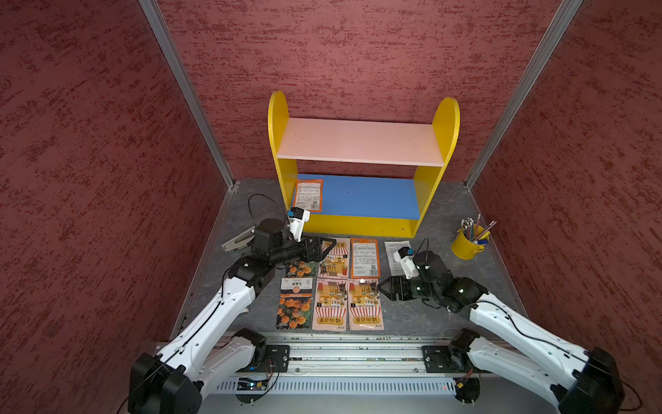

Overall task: Take the seed bag off the shelf
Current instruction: Pick up the seed packet from the shelf.

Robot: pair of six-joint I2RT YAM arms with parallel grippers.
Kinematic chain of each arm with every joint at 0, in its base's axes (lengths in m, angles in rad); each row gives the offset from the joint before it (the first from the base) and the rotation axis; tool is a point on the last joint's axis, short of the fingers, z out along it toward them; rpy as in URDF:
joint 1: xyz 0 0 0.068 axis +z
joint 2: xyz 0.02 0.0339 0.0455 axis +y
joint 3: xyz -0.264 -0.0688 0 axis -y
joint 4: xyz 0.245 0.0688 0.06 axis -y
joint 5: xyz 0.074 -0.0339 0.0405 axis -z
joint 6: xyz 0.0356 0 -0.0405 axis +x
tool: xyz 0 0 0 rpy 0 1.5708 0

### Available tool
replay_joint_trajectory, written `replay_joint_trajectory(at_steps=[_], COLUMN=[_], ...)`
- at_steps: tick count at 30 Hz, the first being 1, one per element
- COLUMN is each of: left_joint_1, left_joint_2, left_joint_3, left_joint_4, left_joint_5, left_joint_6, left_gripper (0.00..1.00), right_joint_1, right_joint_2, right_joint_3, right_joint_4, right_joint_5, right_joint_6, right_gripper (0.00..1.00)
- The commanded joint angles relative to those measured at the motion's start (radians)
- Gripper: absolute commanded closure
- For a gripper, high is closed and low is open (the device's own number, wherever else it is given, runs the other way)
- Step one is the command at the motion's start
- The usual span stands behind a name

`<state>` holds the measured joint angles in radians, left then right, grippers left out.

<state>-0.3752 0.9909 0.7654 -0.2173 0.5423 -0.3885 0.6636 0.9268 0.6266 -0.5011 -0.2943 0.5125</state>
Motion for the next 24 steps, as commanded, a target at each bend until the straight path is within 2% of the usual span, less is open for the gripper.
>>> replay_joint_trajectory(at_steps=[1,5,12,21,24], left_joint_1=[0.004,0.003,-0.031,-0.113,-0.124], left_joint_2=[-0.002,-0.013,0.008,0.176,0.231], left_joint_3=[0.002,0.009,0.051,0.170,0.197], left_joint_4=[-0.009,-0.046,-0.116,-0.115,-0.063], left_joint_5=[-0.024,-0.054,-0.196,-0.440,-0.467], left_joint_6=[-0.004,0.000,0.045,0.118,0.131], left_gripper=[0.00,0.00,0.00,0.00,0.00], right_joint_1=[-0.006,-0.006,-0.006,-0.006,-0.006], right_joint_2=[0.047,0.105,0.156,0.137,0.126], right_joint_3=[0.067,0.117,0.161,0.166,0.160], right_joint_4=[0.022,0.088,0.162,0.197,0.193], right_joint_5=[0.034,0.003,-0.019,-0.027,-0.028], right_joint_6=[-0.058,-0.075,-0.094,-0.098,-0.100], right_gripper=[0.03,0.02,0.02,0.01,0.02])
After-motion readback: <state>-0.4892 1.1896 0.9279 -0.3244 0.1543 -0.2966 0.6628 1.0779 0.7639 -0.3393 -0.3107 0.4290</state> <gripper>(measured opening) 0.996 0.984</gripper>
